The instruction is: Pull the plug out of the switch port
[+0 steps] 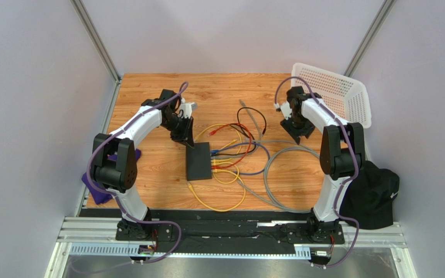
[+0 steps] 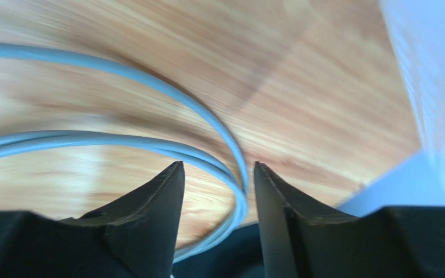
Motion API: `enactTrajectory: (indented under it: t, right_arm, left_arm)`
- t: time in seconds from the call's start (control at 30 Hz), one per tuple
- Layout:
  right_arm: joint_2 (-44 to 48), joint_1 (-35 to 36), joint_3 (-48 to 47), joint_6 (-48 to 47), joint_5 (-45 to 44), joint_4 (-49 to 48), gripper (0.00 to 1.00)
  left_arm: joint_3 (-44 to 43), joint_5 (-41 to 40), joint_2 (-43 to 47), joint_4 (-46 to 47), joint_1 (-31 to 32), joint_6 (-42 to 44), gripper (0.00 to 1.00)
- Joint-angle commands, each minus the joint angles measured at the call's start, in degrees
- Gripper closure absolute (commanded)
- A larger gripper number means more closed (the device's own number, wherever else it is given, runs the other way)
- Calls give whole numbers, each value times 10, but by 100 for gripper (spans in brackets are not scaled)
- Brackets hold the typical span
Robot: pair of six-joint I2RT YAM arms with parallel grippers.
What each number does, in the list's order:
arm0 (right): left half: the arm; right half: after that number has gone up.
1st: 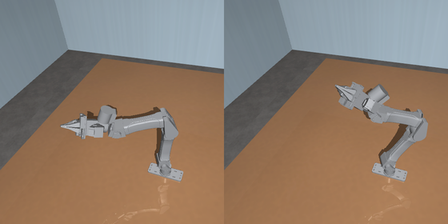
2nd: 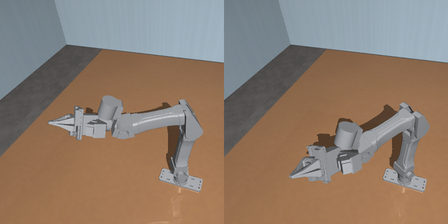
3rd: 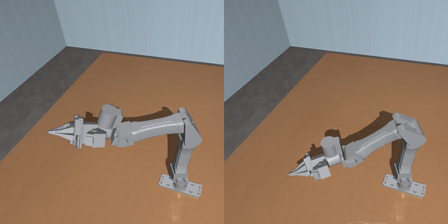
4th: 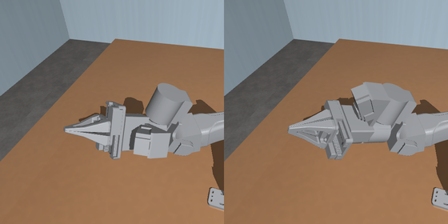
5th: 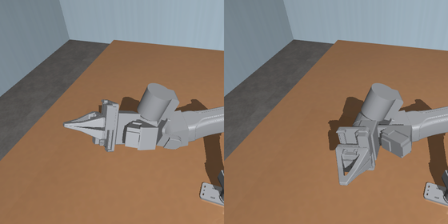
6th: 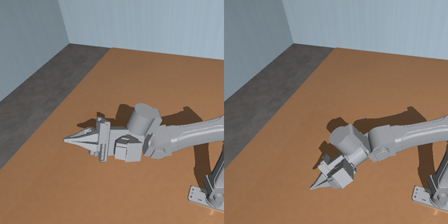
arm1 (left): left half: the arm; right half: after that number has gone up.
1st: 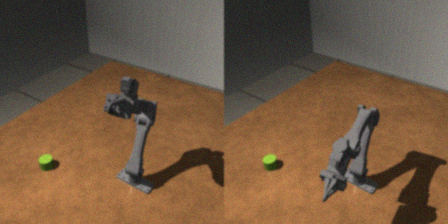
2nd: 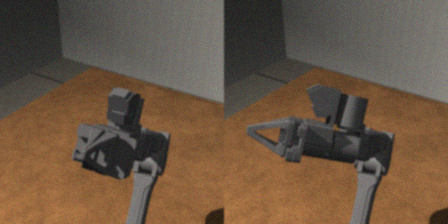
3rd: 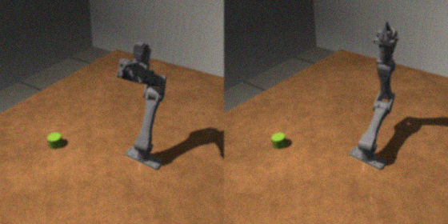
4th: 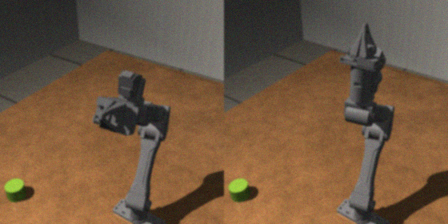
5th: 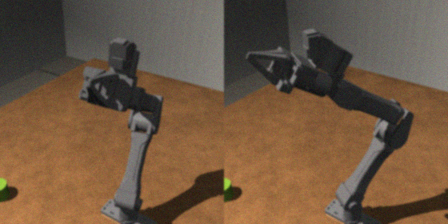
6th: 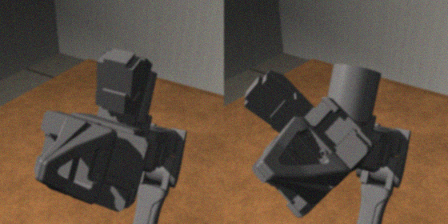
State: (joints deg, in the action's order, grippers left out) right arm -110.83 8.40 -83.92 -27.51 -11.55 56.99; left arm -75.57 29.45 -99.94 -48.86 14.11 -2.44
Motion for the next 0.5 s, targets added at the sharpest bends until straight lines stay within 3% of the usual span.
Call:
enactTrajectory:
  t: [0.0, 0.1, 0.2, 0.23, 0.33, 0.47]
  right_arm:
    - [89, 35, -78, 25, 235, 35, 46]
    - [115, 57, -91, 22, 371, 11, 41]
    - [112, 83, -94, 40, 468, -25, 38]
    - [88, 101, -102, 57, 481, -26, 37]
    - [45, 142, -141, 86, 514, -28, 38]
    - [-35, 188, -192, 101, 537, -36, 39]
  left_arm:
    - [-16, -1, -6, -8, -3, 13, 84]
    - [-12, -8, -3, -6, -3, 10, 80]
    - [-12, -23, -2, -10, -3, 2, 66]
    - [-12, -28, -3, -11, -4, -1, 57]
    - [-5, -27, -4, -7, -10, -19, 46]
    - [9, -15, -5, 10, -23, -42, 41]
